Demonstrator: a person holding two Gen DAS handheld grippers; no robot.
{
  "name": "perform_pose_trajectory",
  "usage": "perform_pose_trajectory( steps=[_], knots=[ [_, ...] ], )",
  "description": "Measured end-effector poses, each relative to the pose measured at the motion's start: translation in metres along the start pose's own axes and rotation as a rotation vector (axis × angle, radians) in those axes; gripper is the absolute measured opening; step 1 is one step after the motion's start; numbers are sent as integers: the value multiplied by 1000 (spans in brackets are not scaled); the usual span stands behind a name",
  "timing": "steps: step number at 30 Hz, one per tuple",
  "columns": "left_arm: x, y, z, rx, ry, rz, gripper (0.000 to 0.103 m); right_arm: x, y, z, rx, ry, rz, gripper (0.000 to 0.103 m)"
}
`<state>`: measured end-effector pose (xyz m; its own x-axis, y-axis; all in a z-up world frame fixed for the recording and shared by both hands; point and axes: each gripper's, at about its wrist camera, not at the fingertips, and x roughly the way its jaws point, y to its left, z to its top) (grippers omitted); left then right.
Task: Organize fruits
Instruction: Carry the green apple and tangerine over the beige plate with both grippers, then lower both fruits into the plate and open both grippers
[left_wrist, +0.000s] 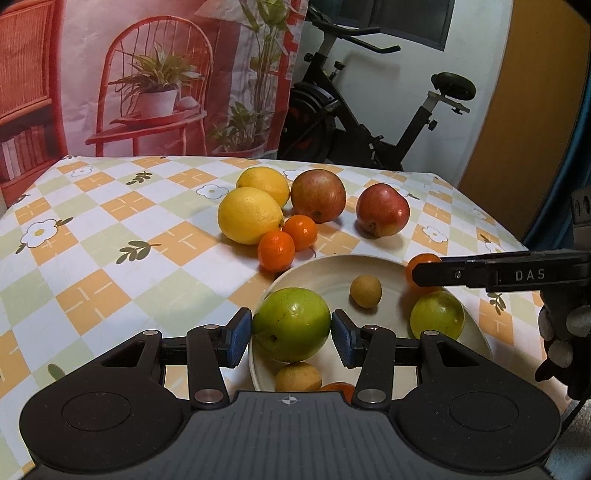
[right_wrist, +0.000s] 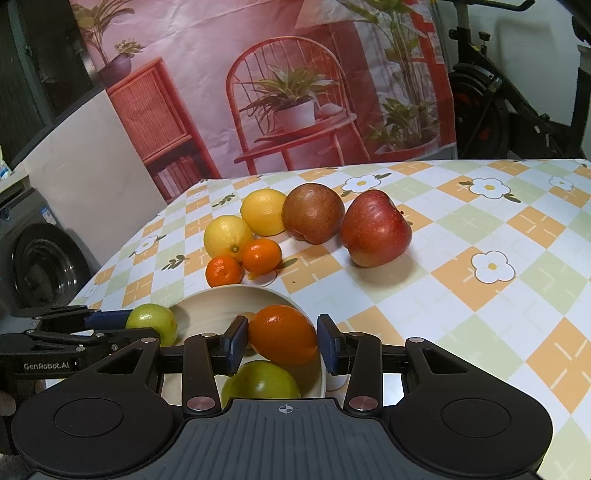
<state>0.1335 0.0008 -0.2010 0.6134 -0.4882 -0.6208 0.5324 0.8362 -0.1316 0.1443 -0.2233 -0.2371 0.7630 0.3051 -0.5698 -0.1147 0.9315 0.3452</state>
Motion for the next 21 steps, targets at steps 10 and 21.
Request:
perform_pose_trajectory(
  steps=[10,21],
  knots=[
    [-5,-5,-6,11,-4,40,51,0,0,-1,-1,2,-3,41],
    [-9,2,-8,-57,-10,41,51,-2,-2,-2,7,-4,-3,42]
  ],
)
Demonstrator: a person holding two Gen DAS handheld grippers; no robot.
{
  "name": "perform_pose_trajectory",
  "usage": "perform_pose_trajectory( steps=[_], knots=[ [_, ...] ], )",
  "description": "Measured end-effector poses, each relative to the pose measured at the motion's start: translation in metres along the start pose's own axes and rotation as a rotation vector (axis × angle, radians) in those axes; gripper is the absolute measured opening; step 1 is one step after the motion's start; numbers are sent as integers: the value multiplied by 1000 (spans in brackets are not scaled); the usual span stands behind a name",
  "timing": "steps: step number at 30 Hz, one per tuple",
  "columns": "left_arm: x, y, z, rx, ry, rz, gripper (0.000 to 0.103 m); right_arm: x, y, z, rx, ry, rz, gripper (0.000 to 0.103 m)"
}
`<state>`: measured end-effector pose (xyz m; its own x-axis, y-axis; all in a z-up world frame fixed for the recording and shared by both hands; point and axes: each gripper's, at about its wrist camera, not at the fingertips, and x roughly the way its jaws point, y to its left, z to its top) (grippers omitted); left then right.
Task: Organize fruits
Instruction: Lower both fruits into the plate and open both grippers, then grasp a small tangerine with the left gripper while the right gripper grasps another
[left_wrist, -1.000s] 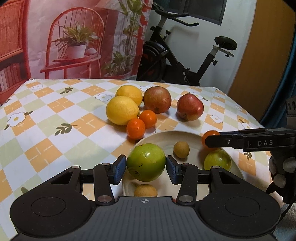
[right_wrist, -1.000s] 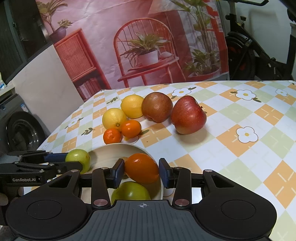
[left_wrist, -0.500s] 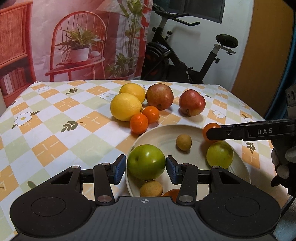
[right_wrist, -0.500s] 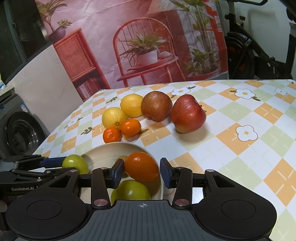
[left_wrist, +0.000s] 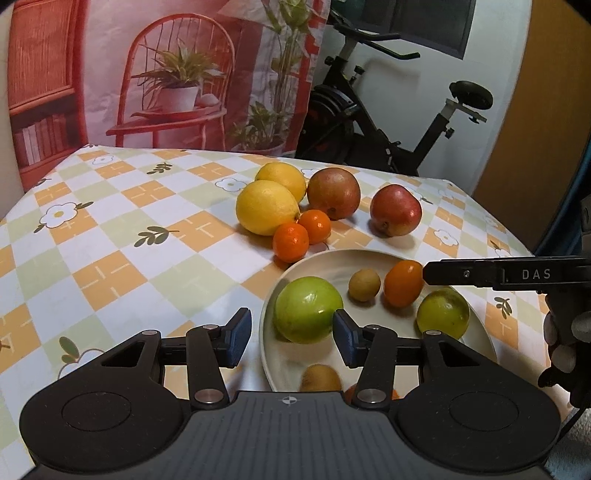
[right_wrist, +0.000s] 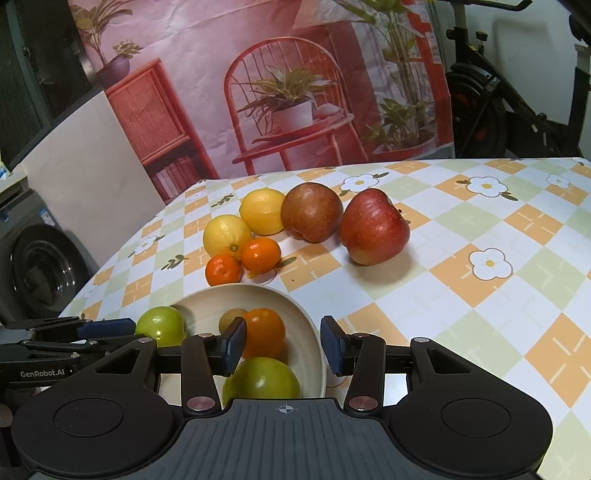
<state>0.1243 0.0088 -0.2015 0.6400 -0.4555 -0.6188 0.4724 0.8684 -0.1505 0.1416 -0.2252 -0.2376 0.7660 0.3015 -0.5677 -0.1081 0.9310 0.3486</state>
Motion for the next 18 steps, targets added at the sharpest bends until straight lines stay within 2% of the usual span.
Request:
perform_pose_trajectory(
  steps=[7,12,18],
  knots=[
    [-8,-2,8,-11,-36,-24,51,-3,0,5,-7,-19,-3,42],
    [-4,-4,25,1,-50,-29,51,-2,-3,14,-24,-28,-16,42],
    [18,7,47,-69,-41,-22,50,3,-6,24,-39,-43,-41,42]
  ],
)
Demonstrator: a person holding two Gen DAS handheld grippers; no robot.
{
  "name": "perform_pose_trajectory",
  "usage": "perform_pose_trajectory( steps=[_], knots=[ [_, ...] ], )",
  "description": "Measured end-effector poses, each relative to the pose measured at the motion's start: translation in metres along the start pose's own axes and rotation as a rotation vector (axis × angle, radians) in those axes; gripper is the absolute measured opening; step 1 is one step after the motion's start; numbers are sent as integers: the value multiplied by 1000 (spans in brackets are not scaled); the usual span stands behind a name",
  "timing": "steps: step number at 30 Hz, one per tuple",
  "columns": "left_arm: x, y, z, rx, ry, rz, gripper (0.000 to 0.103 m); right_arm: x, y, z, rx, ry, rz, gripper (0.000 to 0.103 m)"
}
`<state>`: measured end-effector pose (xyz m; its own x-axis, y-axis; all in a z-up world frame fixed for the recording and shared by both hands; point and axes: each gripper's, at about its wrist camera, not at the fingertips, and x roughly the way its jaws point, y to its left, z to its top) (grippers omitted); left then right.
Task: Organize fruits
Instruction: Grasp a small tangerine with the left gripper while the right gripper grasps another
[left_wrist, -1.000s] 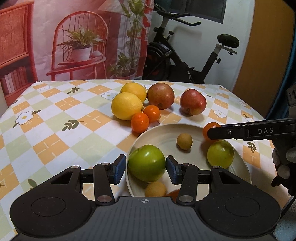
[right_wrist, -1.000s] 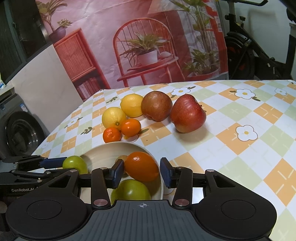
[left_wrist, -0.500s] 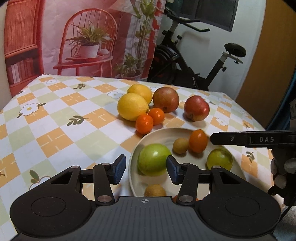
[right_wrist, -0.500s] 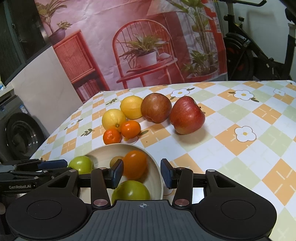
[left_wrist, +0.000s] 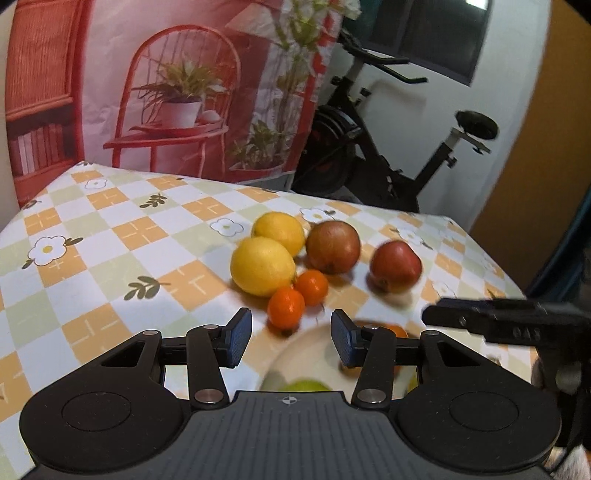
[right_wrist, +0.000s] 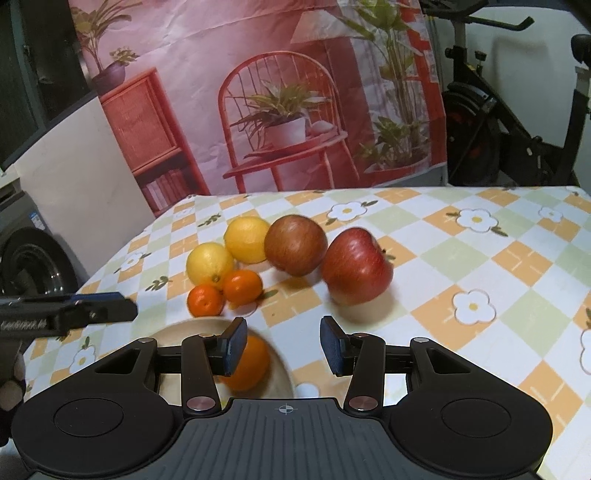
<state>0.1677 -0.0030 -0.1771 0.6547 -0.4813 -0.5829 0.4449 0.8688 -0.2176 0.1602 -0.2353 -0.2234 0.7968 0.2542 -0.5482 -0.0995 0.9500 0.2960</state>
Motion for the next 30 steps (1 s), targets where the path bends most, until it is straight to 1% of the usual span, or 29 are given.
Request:
perform_pose_trajectory(
  steps=[4,8,11,16,18,19,25,30],
  knots=[
    [24,4,10,-27,31,6,46,4,-1,4,-4,-7,3,42],
    [44,6,14,-21,68,30,45,9,-2,5,-2,-5,12,42],
    [52,8,16,-29,78,15,45,12,-4,4,1,2,17,42],
    [64,5,15,-12,102,8,45,17,-7,3,9,11,20,42],
    [67,4,13,-6,115,4,31,19,-7,3,6,15,22,42],
    [69,4,13,-3,116,2,28,20,-6,3,5,16,22,42],
    [60,2,11,25,93,0,27,26,-3,7,-15,25,27,42],
    [35,4,11,23,35,-5,27,37,10,22,-102,38,42,42]
  ],
)
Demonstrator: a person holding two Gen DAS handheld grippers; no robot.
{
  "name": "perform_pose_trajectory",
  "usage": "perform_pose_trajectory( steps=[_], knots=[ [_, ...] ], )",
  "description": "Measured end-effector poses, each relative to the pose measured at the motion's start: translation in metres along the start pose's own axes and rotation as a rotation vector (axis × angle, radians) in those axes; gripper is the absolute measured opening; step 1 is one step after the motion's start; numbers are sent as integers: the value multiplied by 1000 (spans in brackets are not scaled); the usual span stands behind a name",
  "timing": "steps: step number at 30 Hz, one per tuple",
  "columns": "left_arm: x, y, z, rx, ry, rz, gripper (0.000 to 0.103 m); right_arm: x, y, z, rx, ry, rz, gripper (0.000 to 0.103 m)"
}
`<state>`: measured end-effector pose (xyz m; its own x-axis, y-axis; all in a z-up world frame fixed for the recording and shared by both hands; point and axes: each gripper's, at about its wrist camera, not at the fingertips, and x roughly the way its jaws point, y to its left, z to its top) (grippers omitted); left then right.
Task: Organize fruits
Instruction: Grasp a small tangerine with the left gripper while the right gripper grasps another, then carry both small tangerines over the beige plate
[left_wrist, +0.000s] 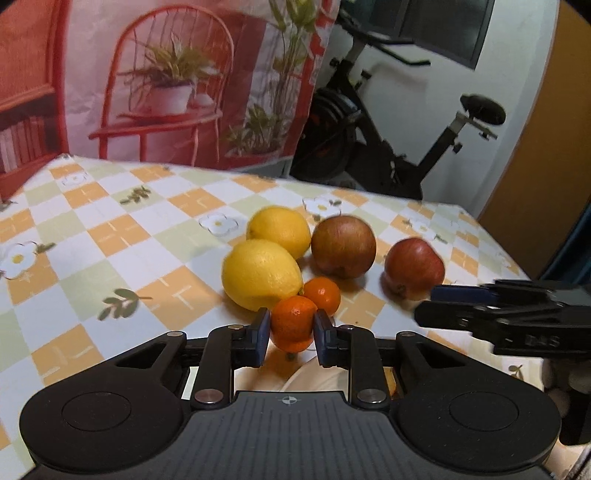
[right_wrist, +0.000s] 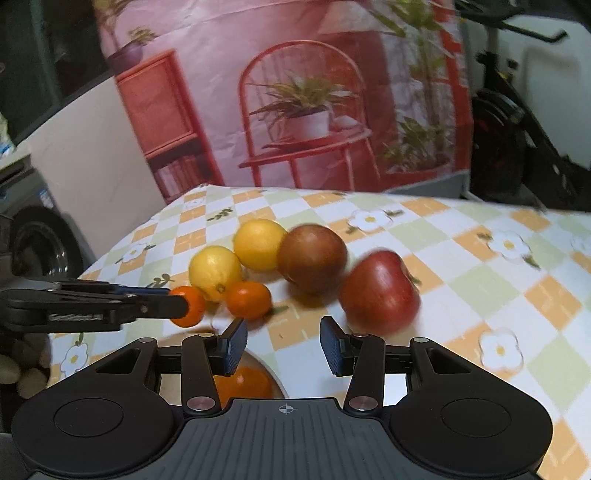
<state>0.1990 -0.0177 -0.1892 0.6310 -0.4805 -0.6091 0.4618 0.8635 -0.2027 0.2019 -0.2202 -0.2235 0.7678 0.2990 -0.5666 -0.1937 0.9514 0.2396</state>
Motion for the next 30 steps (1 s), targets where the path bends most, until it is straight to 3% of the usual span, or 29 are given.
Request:
perform_pose_trajectory(
  steps=[8,14,25,30],
  knots=[
    [-47,17,-6,-78,-96,39,27,39,31,25,-185,56,39,42],
    [-62,30,-12,-123,-97,65,27,74,51,35,-296,129,24,42],
    [-66,39,-24,-154,-104,60,27,101,55,34,-316,193,4,44],
    [-68,38,-26,-151,-101,46,27,108,51,33,-305,240,7,37]
  ],
)
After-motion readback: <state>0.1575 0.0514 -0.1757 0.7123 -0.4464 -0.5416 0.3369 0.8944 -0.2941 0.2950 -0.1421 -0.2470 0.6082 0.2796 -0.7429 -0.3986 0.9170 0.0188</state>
